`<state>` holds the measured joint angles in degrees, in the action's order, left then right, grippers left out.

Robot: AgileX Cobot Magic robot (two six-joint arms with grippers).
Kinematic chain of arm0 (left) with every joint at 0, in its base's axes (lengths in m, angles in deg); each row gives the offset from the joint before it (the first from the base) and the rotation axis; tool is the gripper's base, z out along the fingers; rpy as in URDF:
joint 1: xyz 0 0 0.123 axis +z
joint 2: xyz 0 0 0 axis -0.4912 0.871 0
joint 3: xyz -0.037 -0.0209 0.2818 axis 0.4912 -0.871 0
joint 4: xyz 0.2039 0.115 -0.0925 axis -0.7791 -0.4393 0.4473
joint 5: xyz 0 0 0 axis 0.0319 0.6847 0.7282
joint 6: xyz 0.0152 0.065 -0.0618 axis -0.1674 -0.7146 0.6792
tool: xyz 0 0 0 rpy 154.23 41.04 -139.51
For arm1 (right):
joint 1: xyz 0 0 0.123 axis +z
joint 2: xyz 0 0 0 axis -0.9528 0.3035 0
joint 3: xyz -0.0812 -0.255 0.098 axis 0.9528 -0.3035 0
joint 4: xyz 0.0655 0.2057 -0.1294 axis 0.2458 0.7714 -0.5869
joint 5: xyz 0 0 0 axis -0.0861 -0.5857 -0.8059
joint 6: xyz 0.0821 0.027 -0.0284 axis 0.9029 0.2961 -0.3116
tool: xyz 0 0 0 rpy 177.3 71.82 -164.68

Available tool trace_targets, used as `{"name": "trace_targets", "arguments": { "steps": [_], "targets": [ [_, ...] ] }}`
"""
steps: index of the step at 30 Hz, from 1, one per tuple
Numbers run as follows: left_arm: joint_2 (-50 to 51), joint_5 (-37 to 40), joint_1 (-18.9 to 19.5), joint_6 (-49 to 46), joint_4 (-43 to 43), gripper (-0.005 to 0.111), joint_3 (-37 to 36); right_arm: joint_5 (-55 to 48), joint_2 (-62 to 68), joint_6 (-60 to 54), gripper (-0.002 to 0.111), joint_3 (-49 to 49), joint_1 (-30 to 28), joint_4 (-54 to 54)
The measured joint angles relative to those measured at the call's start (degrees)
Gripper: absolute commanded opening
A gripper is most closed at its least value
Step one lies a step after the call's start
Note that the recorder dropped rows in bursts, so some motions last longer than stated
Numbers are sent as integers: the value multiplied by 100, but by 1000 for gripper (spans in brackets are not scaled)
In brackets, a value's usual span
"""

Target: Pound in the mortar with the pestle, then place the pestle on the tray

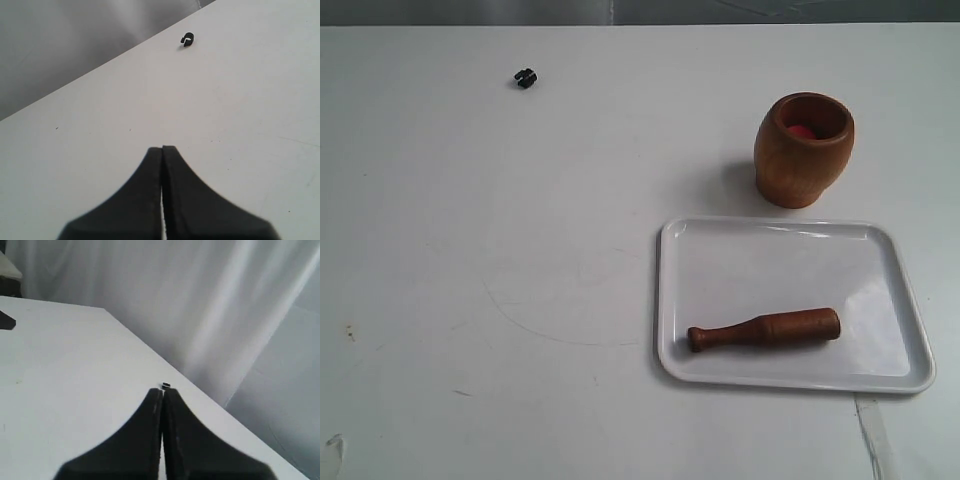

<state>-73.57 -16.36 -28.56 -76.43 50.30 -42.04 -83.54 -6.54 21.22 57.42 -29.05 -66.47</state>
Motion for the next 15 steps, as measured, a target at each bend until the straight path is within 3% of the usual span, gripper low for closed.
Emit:
{"name": "trace_targets", "arguments": {
  "steps": [7, 15],
  "targets": [
    [0, 0, 0, 0, 0, 0, 0, 1778, 7, -163, 0, -855, 0, 751],
    [0, 0, 0, 0, 0, 0, 0, 1928, 7, -163, 0, -1133, 0, 1230]
  ]
}}
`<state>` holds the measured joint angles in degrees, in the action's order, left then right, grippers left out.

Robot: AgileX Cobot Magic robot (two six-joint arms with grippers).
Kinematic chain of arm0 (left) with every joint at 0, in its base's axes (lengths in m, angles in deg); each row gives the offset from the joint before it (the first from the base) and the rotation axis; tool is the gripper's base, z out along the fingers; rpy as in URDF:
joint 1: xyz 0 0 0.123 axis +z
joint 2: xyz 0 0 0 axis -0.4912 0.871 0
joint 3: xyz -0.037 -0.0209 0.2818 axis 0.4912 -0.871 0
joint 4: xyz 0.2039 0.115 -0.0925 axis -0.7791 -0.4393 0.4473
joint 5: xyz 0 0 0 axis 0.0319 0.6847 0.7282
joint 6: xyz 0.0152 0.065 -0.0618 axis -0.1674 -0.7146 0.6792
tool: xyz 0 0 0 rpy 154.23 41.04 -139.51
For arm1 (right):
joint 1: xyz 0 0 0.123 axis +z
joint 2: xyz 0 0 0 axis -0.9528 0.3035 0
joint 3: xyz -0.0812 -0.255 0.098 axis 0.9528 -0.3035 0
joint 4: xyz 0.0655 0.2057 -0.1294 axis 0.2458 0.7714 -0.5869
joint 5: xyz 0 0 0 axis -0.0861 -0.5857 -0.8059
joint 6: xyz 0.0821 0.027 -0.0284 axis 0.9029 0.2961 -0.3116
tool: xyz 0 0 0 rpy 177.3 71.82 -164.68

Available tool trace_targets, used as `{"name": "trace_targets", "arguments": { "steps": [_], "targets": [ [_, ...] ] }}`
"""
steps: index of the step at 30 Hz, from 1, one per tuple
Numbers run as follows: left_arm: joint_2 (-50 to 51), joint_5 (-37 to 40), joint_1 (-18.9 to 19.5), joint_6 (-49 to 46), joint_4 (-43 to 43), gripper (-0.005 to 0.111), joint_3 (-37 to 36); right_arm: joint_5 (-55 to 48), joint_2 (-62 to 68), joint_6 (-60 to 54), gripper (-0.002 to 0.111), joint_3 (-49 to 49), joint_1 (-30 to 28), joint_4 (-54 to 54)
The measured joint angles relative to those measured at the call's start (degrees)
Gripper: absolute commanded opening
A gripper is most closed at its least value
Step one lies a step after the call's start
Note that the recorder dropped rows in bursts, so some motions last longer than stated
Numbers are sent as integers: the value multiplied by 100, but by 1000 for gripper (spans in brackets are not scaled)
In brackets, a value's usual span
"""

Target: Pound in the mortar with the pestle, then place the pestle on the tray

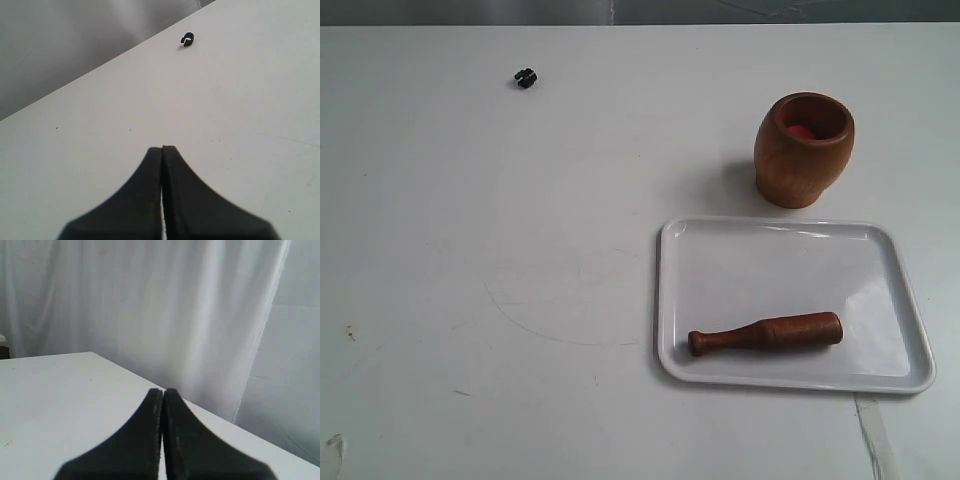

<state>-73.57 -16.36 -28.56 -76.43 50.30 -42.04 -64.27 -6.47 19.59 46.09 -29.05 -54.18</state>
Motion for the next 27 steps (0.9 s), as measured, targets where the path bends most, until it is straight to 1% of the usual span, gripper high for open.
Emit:
{"name": "trace_targets", "arguments": {
  "steps": [6, 12, 14, 15, 18, 20, 23, 27],
  "targets": [
    [0, 0, 0, 0, 0, 0, 0, -89, 0, 172, 0, 0, 0, 501],
    [0, 0, 0, 0, 0, 0, 0, -89, 0, 293, 0, -74, 0, 519],
    [0, 0, 0, 0, 0, 0, 0, -142, 0, 834, 0, -156, 0, -91],
    [0, 0, 0, 0, 0, 0, 0, -205, 0, 1462, 0, -210, 0, -628],
    [0, 0, 0, 0, 0, 0, 0, -370, 7, 4025, 0, -460, 0, -2434],
    [0, 0, 0, 0, 0, 0, 0, -432, 7, 5166, 0, -705, 0, -3336],
    [0, 0, 0, 0, 0, 0, 0, -308, 7, 5575, 0, -1180, 0, -3774],
    [0, 0, 0, 0, 0, 0, 0, 156, 7, 5310, 0, -1676, 0, -3871]
  ]
}}
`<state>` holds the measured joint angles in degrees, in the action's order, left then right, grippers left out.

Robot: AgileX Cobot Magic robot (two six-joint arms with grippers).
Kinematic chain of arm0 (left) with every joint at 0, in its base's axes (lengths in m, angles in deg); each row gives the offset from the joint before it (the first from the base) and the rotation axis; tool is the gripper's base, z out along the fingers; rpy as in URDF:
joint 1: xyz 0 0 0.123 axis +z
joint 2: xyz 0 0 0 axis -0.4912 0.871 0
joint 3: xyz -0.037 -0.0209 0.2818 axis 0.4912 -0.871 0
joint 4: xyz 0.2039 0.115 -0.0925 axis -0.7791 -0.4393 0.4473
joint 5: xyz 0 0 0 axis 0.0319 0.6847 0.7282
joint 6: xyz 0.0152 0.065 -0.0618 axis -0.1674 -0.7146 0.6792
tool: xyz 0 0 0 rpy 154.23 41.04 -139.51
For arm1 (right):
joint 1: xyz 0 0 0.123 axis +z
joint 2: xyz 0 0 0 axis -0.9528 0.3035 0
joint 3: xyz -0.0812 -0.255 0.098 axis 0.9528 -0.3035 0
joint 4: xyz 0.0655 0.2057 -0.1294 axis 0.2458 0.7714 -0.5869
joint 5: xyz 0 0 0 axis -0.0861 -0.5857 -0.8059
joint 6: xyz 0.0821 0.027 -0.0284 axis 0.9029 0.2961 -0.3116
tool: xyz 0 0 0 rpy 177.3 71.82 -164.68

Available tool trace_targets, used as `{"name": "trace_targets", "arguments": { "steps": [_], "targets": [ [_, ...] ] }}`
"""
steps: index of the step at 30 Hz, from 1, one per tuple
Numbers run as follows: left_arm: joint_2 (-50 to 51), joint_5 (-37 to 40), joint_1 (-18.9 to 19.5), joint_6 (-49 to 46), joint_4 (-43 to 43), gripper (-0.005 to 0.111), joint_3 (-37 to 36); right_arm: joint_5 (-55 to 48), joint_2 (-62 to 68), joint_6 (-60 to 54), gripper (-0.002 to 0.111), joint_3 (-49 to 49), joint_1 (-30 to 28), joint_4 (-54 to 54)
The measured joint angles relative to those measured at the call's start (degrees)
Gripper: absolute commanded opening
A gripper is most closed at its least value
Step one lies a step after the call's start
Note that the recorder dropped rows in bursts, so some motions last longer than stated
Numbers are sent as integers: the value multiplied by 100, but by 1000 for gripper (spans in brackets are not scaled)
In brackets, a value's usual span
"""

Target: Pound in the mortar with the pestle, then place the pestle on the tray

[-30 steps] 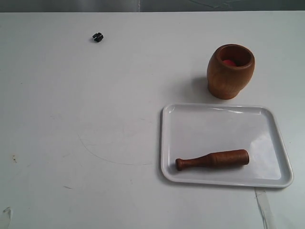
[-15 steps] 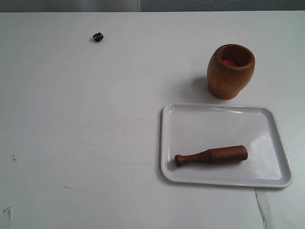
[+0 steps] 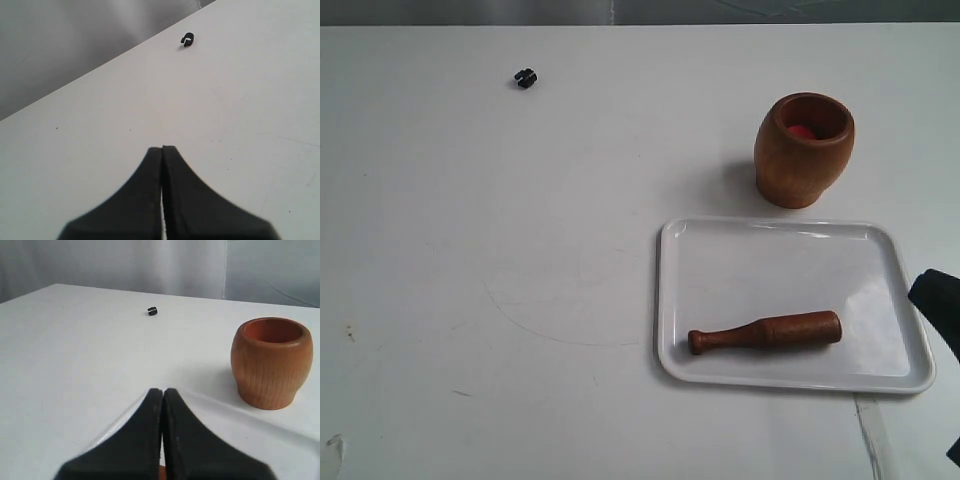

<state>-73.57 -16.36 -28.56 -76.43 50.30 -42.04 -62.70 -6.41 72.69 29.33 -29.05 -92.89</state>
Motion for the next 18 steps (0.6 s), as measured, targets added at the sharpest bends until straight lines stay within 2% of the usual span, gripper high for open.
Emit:
{"name": "trace_targets", "arguments": {
  "steps": [18],
  "targets": [
    [0, 0, 0, 0, 0, 0, 0, -412, -11, -247, 0, -55, 0, -156]
  ]
}}
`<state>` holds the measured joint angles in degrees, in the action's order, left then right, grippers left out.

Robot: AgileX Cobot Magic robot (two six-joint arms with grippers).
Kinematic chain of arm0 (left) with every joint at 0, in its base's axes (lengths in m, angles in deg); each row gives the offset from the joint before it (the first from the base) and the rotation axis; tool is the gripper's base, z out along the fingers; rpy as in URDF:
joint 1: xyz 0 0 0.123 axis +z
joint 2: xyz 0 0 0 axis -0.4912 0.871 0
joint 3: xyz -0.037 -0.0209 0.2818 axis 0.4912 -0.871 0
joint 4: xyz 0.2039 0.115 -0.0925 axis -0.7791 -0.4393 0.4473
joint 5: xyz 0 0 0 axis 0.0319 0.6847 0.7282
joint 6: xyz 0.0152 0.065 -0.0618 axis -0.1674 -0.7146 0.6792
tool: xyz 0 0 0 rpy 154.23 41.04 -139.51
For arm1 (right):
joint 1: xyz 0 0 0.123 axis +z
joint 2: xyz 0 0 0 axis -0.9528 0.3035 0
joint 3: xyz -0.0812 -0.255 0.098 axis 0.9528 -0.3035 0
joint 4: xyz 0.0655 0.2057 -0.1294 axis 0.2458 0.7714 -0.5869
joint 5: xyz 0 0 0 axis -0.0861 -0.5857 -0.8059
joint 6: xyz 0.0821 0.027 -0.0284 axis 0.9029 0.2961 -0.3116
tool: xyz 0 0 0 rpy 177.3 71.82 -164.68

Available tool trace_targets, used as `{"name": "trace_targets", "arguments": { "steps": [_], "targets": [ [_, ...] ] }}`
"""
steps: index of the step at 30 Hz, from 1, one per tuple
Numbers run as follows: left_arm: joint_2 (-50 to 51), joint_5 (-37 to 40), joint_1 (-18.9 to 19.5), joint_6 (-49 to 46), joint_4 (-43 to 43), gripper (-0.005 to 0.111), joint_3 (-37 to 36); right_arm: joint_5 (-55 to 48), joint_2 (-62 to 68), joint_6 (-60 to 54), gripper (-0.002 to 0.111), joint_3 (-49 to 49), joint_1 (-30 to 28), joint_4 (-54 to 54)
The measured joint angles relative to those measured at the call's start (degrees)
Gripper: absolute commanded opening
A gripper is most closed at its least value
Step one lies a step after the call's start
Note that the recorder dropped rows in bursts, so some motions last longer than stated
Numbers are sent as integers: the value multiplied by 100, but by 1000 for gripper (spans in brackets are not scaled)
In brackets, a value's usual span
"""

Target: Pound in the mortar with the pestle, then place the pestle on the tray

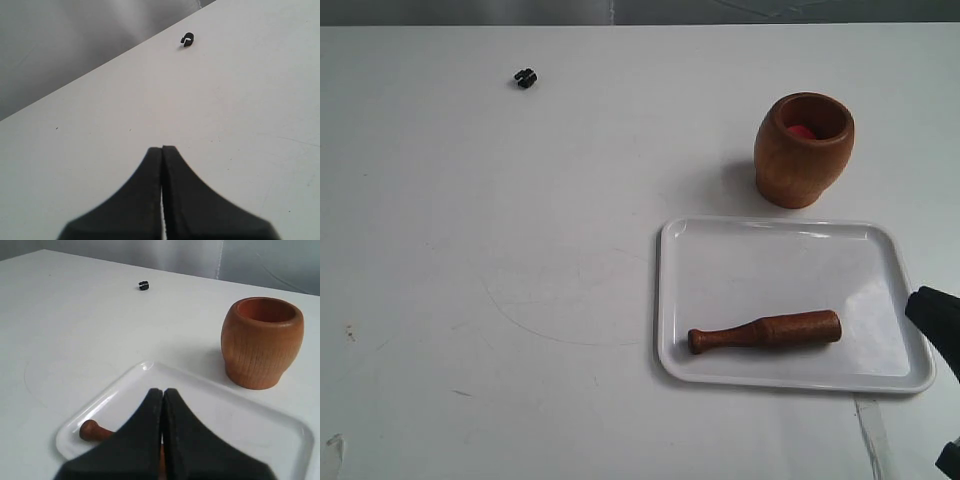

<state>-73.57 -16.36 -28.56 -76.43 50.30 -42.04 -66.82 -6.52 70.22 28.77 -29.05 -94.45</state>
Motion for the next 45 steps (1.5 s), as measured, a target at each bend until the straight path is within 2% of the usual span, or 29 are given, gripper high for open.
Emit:
{"name": "trace_targets", "arguments": {
  "steps": [8, 11, 15, 26, 29, 34, 40, 45],
  "targets": [
    [0, 0, 0, 0, 0, 0, 0, -144, -237, 161, 0, 0, 0, 3],
    [0, 0, 0, 0, 0, 0, 0, -157, -341, 161, 0, 0, -175, 3],
    [0, 0, 0, 0, 0, 0, 0, -165, -441, 182, 0, 0, -766, 3],
    [0, 0, 0, 0, 0, 0, 0, -166, -444, 182, 0, 0, -2985, -34],
    [0, 0, 0, 0, 0, 0, 0, -166, -444, 182, 0, 0, -3415, -58],
    [0, 0, 0, 0, 0, 0, 0, -226, -444, 170, 0, 0, -3532, -67],
    [0, 0, 0, 0, 0, 0, 0, -260, -533, 181, 0, 0, -3225, 4],
    [0, 0, 0, 0, 0, 0, 0, -312, -547, 181, 0, 0, -3196, 89]
  ]
}}
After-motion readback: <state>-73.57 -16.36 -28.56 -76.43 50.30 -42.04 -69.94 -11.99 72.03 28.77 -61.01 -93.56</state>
